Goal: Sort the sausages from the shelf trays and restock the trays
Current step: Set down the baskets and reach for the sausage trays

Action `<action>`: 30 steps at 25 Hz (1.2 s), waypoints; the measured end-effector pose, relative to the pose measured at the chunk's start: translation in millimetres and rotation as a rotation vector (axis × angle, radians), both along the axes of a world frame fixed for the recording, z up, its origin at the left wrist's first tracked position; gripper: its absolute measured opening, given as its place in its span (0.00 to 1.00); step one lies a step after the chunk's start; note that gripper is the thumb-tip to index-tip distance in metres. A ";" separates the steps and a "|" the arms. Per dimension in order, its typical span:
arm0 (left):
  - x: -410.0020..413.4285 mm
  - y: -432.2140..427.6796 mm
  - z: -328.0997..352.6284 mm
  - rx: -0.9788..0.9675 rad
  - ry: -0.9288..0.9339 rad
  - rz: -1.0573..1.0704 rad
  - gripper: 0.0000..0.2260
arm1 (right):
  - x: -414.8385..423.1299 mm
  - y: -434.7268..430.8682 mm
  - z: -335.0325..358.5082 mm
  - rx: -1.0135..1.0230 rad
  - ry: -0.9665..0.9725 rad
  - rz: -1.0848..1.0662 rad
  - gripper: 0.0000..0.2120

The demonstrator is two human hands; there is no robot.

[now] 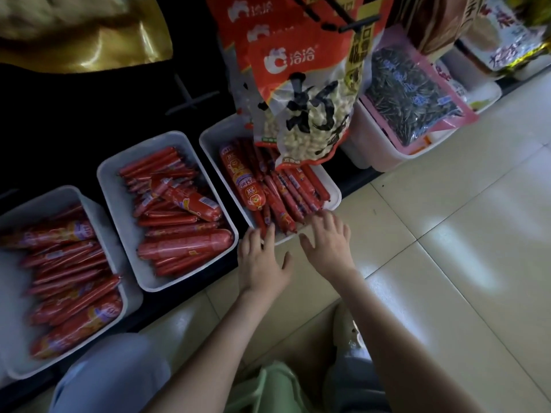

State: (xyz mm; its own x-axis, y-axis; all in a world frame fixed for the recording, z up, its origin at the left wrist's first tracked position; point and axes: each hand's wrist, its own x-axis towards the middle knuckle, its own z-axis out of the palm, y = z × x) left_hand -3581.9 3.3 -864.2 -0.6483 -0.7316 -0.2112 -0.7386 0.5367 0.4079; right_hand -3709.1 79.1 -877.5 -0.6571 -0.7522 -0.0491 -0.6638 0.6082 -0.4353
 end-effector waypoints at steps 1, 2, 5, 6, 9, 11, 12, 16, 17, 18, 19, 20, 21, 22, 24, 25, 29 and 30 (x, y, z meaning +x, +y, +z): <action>-5.0 -3.3 1.0 0.068 0.073 0.111 0.35 | -8.1 -6.0 0.5 -0.030 -0.098 -0.100 0.27; -12.0 -7.2 1.7 0.146 0.148 0.228 0.39 | -17.8 -13.9 0.8 -0.071 -0.208 -0.196 0.32; -34.6 -20.6 5.5 0.333 0.301 0.441 0.47 | -46.3 -38.8 -3.6 -0.205 -0.535 -0.359 0.47; -39.7 -24.4 5.8 0.367 0.318 0.488 0.50 | -51.7 -43.3 -6.6 -0.221 -0.612 -0.387 0.50; -49.8 -34.4 5.1 0.497 0.264 0.602 0.56 | -56.9 -48.2 -14.8 -0.206 -0.681 -0.423 0.55; -55.0 -36.1 3.4 0.560 0.279 0.647 0.58 | -58.8 -47.6 -15.1 -0.244 -0.681 -0.439 0.51; -56.6 -35.7 3.3 0.569 0.306 0.660 0.58 | -59.2 -47.5 -14.2 -0.267 -0.687 -0.448 0.48; -40.7 -22.7 1.8 0.544 0.331 0.618 0.57 | -43.2 -30.1 -13.8 -0.326 -0.673 -0.546 0.37; -32.7 -18.4 -0.2 0.541 0.338 0.601 0.56 | -35.7 -20.4 -14.6 -0.338 -0.648 -0.588 0.34; -25.1 -14.1 -2.8 0.550 0.356 0.583 0.55 | -29.9 -9.6 -16.1 -0.335 -0.614 -0.617 0.32; -18.4 -9.6 -5.0 0.568 0.380 0.572 0.53 | -26.6 1.0 -16.5 -0.324 -0.590 -0.622 0.31; -13.3 -6.1 -7.6 0.587 0.404 0.572 0.51 | -28.0 8.7 -16.1 -0.300 -0.583 -0.607 0.30; -11.0 -5.1 -8.8 0.609 0.422 0.586 0.49 | -33.8 12.1 -13.8 -0.266 -0.589 -0.573 0.30; -11.5 -7.7 -9.7 0.628 0.435 0.604 0.46 | -42.8 11.1 -11.2 -0.227 -0.613 -0.525 0.30; -18.0 -21.0 -6.9 0.659 0.439 0.626 0.41 | -63.6 -0.3 -6.8 -0.167 -0.730 -0.402 0.29; -22.7 -29.6 -3.8 0.681 0.444 0.635 0.40 | -72.3 -8.6 -4.2 -0.147 -0.805 -0.342 0.31; -38.3 -45.9 -2.5 0.720 0.474 0.658 0.47 | -87.8 -30.0 -10.5 -0.227 -1.075 -0.256 0.43; -39.3 -44.7 -4.1 0.706 0.465 0.645 0.47 | -88.1 -29.9 -12.8 -0.234 -1.121 -0.243 0.43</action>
